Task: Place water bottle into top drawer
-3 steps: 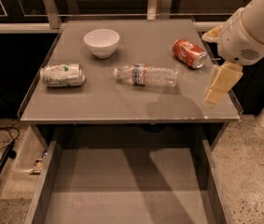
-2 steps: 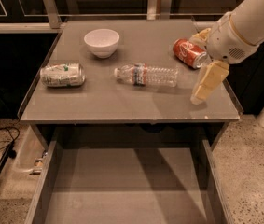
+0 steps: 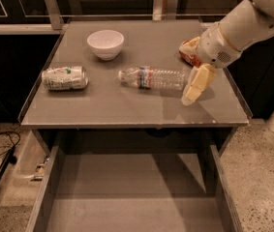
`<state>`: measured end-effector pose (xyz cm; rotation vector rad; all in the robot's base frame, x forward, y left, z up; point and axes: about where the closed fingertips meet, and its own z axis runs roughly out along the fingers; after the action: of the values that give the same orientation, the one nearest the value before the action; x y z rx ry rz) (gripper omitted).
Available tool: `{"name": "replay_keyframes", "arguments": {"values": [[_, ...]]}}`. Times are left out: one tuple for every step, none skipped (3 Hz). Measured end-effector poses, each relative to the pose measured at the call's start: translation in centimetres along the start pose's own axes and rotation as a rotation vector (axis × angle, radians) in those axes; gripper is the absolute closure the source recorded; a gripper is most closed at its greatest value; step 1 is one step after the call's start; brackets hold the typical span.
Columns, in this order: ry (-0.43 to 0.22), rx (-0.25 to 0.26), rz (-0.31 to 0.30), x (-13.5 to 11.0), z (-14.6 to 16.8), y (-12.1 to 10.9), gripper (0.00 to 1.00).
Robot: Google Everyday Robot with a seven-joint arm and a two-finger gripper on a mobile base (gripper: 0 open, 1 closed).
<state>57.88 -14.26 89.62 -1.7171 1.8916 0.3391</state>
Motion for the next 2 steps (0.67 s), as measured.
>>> {"name": "replay_keyframes", "arguments": {"values": [[-0.02, -0.017, 0.017, 0.2, 1.8, -0.9, 0.0], [-0.013, -0.015, 0.037, 0.6, 3.3, -2.3, 0.0]]}}
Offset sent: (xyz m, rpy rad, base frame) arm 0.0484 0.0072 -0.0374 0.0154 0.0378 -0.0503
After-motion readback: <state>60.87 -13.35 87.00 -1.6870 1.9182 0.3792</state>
